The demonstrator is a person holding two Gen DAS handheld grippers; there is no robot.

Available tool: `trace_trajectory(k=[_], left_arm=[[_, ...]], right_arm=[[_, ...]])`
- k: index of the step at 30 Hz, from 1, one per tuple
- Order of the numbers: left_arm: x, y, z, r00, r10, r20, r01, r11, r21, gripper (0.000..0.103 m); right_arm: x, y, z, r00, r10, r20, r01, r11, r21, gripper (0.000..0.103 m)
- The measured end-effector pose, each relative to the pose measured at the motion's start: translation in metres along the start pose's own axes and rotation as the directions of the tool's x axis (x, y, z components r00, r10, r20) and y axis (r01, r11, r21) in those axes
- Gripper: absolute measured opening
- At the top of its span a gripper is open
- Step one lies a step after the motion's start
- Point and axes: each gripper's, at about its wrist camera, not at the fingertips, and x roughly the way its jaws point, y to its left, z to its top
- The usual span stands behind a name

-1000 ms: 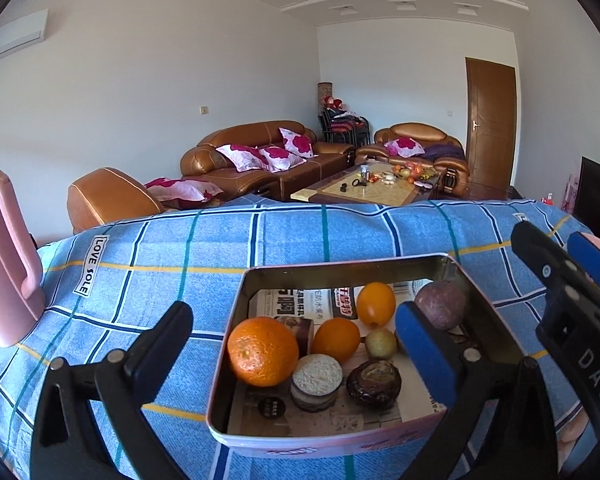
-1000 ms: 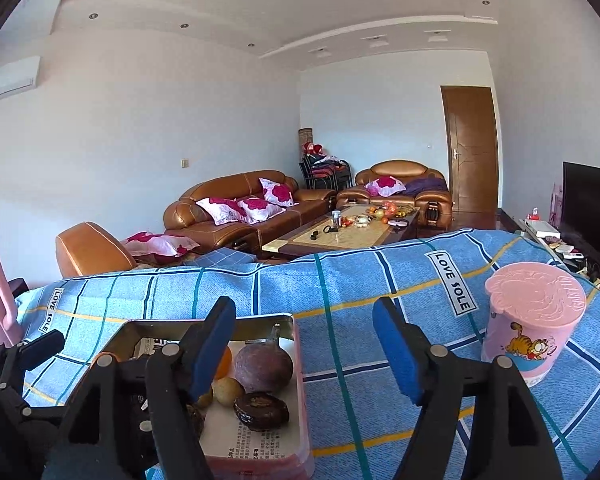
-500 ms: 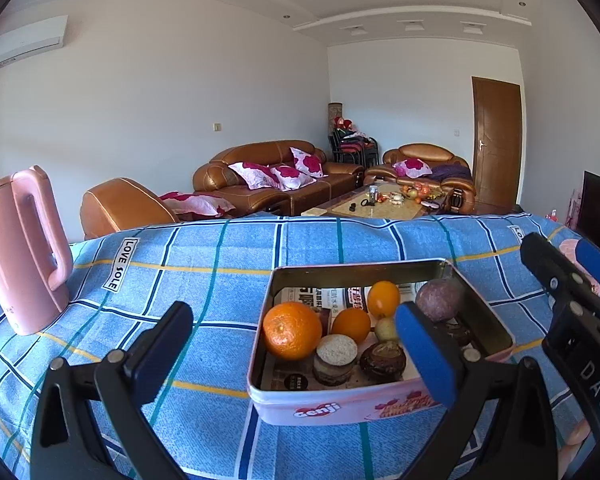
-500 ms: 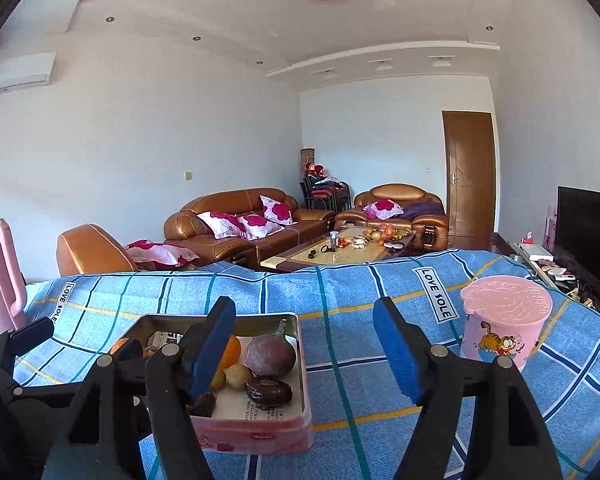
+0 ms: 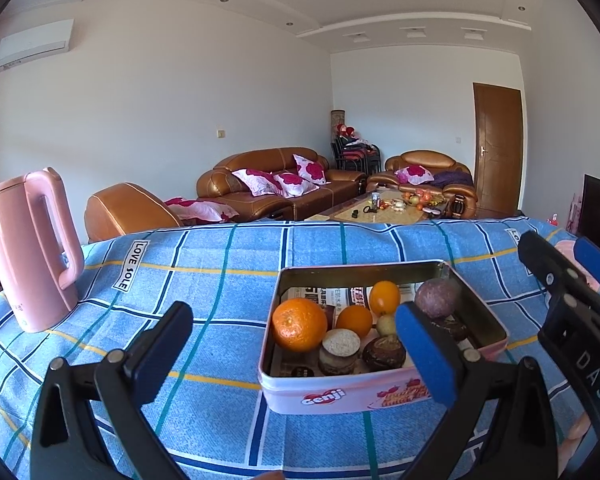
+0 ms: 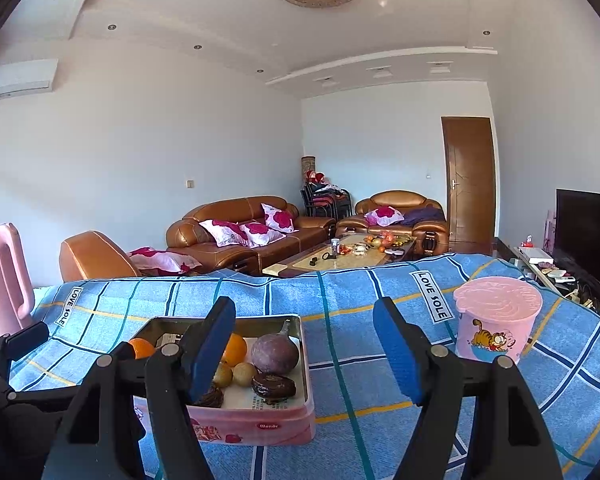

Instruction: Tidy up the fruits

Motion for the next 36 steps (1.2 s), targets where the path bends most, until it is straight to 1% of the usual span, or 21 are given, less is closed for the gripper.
trace_trajectory(k=[27, 36], left_arm=[[-0.001, -0.0001, 0.0003, 1.0, 0.01, 0.0, -0.01, 1.0, 0.01, 0.103], [0.0001, -0.0003, 0.001, 1.0, 0.016, -0.011, -0.016, 1.0, 0.014, 0.103]], right_arm=[[0.0023, 0.0015, 0.0003, 1.0, -0.002, -0.013, 0.002, 1.0, -0.003, 0.073], [0.0028, 0.0016, 0.0001, 1.0, -0.003, -0.014, 0.003, 1.0, -0.004, 0.073]])
